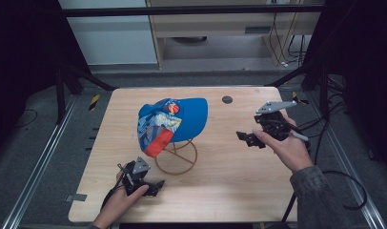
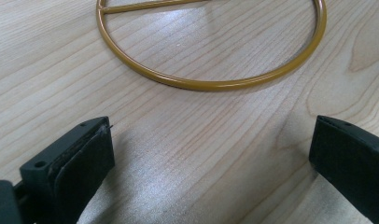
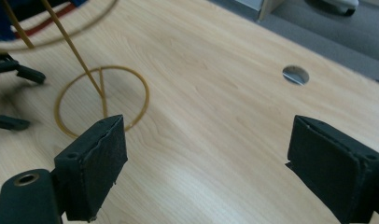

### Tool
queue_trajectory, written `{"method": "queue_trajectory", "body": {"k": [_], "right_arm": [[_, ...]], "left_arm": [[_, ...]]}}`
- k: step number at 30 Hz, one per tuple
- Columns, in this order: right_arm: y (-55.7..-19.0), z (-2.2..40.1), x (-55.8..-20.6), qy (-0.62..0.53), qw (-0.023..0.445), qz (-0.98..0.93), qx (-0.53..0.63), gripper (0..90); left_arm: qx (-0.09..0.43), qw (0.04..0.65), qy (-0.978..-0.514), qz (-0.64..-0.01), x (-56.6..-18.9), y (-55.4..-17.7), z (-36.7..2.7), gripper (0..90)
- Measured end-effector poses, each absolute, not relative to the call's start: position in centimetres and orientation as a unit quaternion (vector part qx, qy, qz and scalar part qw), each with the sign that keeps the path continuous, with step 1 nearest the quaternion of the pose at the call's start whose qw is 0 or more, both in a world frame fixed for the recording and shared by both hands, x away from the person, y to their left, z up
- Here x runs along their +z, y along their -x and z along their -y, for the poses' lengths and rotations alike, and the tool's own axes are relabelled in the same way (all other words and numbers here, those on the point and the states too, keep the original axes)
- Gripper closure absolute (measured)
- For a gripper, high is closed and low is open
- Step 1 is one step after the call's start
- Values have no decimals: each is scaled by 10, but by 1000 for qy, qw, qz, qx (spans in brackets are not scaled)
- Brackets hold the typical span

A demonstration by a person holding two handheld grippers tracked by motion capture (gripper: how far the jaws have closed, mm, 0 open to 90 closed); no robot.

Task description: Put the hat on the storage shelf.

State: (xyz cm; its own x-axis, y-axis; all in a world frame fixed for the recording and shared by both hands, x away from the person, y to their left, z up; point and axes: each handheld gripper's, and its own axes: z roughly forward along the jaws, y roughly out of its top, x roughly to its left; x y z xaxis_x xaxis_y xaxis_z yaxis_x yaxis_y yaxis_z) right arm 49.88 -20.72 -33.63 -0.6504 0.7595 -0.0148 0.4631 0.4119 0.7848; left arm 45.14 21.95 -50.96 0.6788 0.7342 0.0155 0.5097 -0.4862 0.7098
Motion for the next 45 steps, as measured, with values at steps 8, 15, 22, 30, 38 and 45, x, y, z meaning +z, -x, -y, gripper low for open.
{"method": "queue_trajectory", "body": {"k": [8,15,22,30,38,45], "right_arm": [[-489,212,-377,-383,173,-822,384,129],[-486,214,-404,-396,159,-820,381,131],[-483,215,-426,-407,151,-817,380,138],[-482,215,-453,-425,138,-811,378,141],[-482,209,-474,-436,128,-800,392,143],[-485,200,-485,-442,134,-795,394,134]], "left_arm": [[161,349,-847,-367,-510,-451,-220,0],[161,349,-847,-367,-510,-451,-220,0],[161,349,-847,-367,-510,-451,-220,0],[161,349,-847,-367,-510,-451,-220,0],[161,349,-847,-367,-510,-451,-220,0],[161,349,-847,-367,-510,-451,-220,0]]}}
